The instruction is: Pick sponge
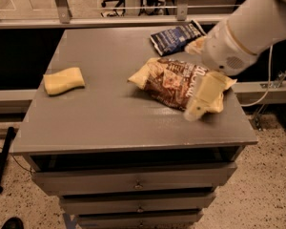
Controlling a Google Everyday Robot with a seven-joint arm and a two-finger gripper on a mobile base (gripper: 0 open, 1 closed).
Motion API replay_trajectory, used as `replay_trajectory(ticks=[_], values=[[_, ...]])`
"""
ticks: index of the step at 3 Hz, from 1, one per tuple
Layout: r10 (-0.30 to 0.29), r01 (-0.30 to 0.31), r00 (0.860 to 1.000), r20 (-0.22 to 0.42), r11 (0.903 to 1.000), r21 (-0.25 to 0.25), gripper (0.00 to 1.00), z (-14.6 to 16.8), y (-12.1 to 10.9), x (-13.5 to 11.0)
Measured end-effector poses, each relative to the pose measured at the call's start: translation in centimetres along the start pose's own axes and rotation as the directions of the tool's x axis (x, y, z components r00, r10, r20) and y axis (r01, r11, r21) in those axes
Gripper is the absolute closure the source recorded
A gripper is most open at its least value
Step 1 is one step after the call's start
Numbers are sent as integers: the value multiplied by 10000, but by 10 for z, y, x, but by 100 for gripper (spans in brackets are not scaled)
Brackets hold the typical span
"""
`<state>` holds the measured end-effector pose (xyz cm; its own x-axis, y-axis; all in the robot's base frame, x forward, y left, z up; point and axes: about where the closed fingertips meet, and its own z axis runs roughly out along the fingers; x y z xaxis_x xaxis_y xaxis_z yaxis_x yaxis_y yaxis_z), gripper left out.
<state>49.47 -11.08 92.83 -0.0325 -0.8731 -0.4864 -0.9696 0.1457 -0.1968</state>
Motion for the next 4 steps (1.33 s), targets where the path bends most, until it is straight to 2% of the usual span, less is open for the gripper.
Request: replay_trajectory(ticks=[1, 2, 3, 4], values=[[-338, 399, 9855, 1664, 9986, -334, 0, 58, -16, -57], [-339, 400, 9855, 1664, 9986, -334, 0, 58, -16, -57], [-231, 262, 9750, 2212, 9996, -111, 0, 77, -30, -65], [-205, 233, 9376, 3470, 9997, -39, 0, 125, -67, -100]])
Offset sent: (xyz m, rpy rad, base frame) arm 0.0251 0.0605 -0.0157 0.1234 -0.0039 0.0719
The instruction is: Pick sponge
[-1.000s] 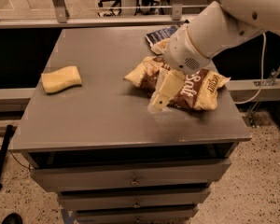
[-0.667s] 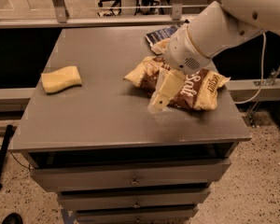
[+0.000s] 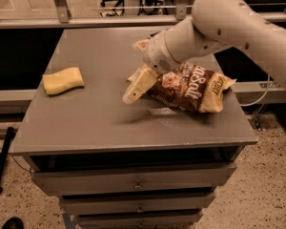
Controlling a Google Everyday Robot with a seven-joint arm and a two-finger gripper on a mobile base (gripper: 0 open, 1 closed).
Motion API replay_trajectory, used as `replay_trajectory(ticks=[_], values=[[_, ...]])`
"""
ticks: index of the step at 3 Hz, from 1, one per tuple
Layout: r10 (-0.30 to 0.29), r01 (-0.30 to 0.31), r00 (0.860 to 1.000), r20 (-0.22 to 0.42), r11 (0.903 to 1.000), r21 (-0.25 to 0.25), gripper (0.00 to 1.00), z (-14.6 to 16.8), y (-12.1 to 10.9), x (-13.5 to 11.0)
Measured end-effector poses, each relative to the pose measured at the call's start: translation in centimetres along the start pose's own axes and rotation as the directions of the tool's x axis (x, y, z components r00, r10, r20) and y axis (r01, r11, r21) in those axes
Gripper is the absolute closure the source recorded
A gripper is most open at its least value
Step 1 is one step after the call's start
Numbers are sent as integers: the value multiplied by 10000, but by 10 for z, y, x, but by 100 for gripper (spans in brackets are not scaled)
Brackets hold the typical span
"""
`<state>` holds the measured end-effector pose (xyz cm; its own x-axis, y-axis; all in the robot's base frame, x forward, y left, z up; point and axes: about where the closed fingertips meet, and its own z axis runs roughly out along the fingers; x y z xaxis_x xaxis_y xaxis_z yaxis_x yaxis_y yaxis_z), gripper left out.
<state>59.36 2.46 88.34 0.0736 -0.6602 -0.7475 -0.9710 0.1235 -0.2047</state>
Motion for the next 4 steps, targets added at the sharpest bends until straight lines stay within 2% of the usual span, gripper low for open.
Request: replay_trajectory(ticks=[1, 2, 3, 4], values=[[-151, 188, 9932, 1157, 9994, -306, 0, 61, -31, -28], [-177, 313, 9822, 1870, 9971, -697, 0, 106, -42, -51], [-67, 317, 9735, 2285, 9939, -1059, 0, 138, -44, -68], [4, 319, 9719, 2353, 9906, -1333, 0, 160, -40, -74]])
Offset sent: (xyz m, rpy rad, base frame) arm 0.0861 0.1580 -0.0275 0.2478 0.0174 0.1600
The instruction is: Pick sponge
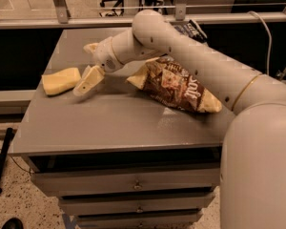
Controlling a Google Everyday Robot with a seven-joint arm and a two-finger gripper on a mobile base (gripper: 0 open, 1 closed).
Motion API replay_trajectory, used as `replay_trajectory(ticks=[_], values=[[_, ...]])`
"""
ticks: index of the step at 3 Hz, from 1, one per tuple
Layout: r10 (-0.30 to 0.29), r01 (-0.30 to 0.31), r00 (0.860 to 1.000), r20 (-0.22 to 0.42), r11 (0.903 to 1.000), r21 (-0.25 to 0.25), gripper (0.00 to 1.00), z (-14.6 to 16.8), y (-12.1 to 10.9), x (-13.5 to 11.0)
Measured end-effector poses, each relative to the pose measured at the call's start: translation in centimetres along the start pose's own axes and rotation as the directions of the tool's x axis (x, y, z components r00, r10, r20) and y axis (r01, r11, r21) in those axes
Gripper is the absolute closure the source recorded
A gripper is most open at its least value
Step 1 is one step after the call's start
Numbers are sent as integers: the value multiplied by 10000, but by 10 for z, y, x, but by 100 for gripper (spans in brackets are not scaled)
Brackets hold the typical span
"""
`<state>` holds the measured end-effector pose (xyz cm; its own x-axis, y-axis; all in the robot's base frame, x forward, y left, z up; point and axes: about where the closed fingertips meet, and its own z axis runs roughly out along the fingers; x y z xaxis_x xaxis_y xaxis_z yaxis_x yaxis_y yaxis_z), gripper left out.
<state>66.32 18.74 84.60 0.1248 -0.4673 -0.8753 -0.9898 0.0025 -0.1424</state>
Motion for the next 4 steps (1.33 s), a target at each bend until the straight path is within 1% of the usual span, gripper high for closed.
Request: replay_trajectory(ticks=[1, 3, 4], values=[[57, -58, 10000, -8, 9997, -238, 16, 17, 3, 1], [305, -305, 9995, 10, 9986, -432, 63, 31, 5, 5], [379, -381, 9993, -48, 9987, -340, 86, 25, 4, 7]])
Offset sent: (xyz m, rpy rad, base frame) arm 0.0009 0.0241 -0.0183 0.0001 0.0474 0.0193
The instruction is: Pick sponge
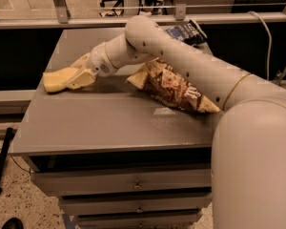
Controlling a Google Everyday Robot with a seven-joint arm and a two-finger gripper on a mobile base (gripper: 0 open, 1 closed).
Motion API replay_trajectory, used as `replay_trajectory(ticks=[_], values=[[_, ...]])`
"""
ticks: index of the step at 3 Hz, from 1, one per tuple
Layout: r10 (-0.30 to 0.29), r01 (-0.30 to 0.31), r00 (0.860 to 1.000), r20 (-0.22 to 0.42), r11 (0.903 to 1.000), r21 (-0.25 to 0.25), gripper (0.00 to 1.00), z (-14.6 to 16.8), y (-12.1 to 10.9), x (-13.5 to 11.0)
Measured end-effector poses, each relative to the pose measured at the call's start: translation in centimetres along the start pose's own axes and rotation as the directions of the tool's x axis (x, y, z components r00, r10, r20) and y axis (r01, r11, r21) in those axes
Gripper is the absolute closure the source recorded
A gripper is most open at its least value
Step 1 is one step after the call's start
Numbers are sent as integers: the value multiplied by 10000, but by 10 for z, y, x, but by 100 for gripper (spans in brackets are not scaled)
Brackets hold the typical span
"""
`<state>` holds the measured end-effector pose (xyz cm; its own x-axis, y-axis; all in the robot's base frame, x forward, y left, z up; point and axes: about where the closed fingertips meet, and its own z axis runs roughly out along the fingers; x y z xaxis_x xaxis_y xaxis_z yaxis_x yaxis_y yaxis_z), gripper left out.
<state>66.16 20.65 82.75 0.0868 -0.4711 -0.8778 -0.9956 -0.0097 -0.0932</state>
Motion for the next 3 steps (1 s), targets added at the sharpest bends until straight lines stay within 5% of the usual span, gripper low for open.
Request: replay_trajectory(ticks=[1, 2, 3], values=[[-234, 243, 9996, -148, 9973, 691, 100, -35, -16, -6], [-557, 580, 9983, -184, 9834, 1718, 100, -86, -38, -14], [-542, 474, 9984, 144, 9523, 3013, 100, -140, -55, -16]])
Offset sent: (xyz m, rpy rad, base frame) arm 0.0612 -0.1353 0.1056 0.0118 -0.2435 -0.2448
